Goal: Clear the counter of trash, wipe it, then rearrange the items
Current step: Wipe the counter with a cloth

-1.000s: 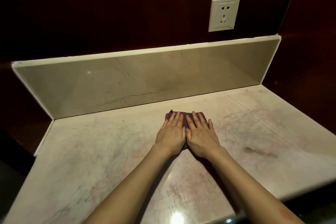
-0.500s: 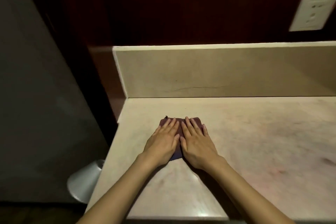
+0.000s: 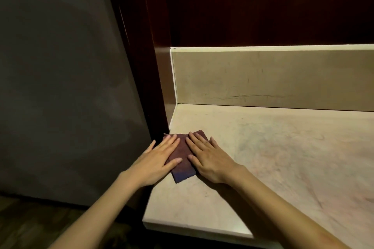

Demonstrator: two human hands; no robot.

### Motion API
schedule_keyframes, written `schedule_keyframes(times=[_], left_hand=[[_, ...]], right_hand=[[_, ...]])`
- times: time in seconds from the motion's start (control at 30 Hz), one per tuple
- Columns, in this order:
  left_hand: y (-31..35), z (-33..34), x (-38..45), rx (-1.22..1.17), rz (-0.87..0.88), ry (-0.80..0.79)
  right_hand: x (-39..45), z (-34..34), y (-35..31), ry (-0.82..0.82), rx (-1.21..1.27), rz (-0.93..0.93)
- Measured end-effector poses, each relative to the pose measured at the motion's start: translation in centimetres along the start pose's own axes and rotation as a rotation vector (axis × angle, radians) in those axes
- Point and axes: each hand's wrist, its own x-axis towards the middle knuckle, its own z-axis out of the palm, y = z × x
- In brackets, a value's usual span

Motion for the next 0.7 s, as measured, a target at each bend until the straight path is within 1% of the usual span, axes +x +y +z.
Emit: schedule_keyframes(times=[0.17, 0.3, 0.57, 0.7], left_hand=[[0.5, 0.0, 0.4, 0.030, 0.031, -0.010], [2.9, 0.2, 1.2, 0.027, 0.067, -0.007], [11.6, 1.2, 5.9, 0.033, 0.195, -0.010], [17.4, 1.9, 8.8, 0.056, 0.288, -0.042]], right_hand=[[-1.1, 0.1, 0.5, 0.001, -0.046, 0.031], [-3.0, -0.6, 2.4, -0.015, -0.037, 0.046], [-9.5, -2.5, 9.6, 0.005, -0.024, 0.170], [-14.1, -3.4, 14.0, 0.026, -0.023, 0.266]])
